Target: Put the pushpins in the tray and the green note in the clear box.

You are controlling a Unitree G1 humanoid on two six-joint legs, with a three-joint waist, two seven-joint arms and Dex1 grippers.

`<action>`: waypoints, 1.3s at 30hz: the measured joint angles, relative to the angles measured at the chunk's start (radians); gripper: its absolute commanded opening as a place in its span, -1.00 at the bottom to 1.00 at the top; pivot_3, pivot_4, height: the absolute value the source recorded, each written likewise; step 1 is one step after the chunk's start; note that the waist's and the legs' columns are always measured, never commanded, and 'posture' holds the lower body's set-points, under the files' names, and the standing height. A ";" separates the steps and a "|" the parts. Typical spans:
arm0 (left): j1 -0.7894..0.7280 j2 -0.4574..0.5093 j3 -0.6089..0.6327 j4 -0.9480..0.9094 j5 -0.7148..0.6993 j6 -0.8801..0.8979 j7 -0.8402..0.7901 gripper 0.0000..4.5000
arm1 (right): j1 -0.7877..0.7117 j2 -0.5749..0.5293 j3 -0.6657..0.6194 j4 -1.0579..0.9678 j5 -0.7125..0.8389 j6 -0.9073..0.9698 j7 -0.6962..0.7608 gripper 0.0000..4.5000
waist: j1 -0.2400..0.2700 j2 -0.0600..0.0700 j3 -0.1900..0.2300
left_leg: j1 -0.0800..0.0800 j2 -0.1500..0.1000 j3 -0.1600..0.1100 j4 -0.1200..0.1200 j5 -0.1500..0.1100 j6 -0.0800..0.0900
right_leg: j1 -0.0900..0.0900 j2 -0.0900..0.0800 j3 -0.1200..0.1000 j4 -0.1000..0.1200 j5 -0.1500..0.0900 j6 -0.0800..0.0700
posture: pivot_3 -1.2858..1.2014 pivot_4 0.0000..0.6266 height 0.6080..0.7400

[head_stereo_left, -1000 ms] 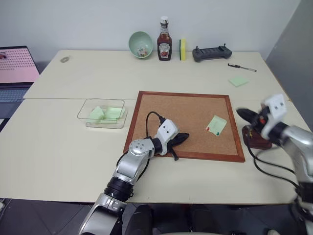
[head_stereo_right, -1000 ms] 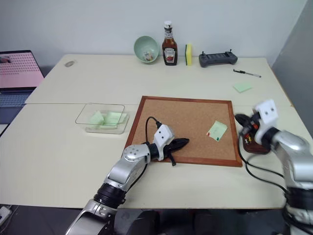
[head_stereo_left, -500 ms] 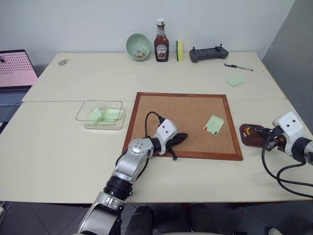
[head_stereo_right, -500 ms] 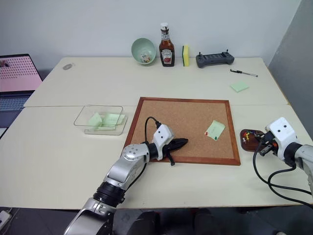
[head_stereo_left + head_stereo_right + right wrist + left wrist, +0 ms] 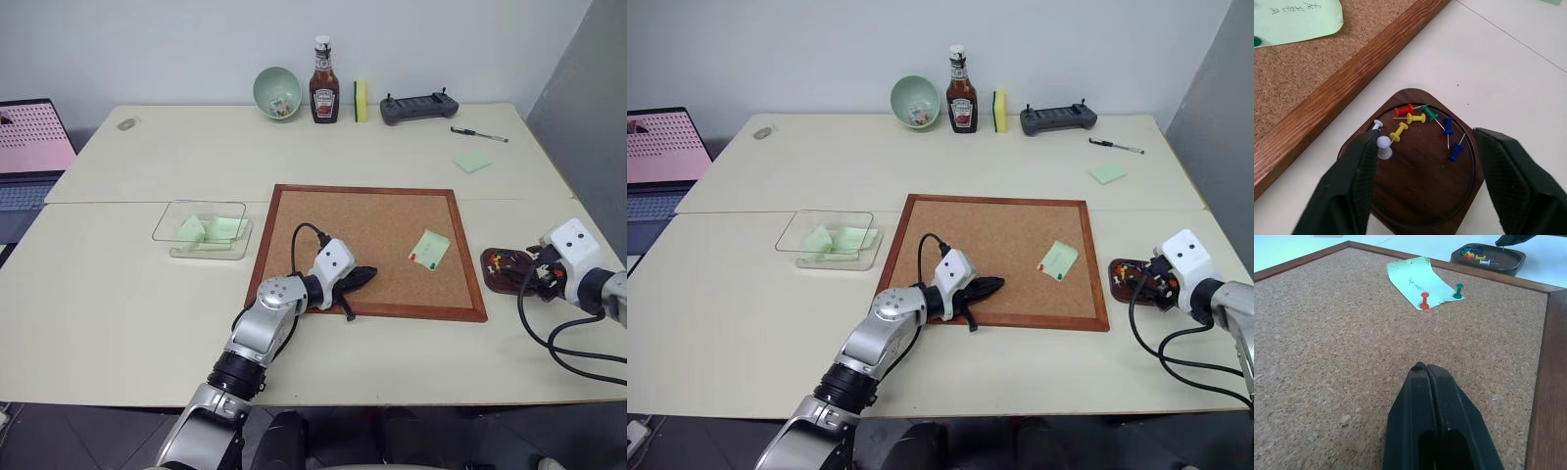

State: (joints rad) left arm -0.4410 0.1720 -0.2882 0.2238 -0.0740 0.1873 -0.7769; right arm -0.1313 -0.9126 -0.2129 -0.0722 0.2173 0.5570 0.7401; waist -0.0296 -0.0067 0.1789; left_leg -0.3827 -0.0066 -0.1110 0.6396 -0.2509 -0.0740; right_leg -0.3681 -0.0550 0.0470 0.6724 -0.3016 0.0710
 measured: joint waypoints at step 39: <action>0.018 -0.003 -0.002 -0.025 0.001 0.006 0.003 -1.00 | -0.158 0.234 0.228 0.038 0.048 -0.059 0.055 0.75 | -0.001 0.000 0.000 | 0.000 0.000 -0.001 0.000 0.000 0.000 | -0.001 0.000 -0.001 0.000 0.000 0.000 | 0.03 -0.52 1.00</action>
State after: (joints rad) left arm -0.4225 0.1685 -0.2903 0.1985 -0.0727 0.1937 -0.7743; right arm -0.2894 -0.6782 0.0149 -0.0345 0.2657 0.4981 0.7947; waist -0.0306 -0.0066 0.1786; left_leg -0.3829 -0.0066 -0.1118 0.6392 -0.2509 -0.0740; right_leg -0.3687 -0.0550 0.0465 0.6723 -0.3016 0.0708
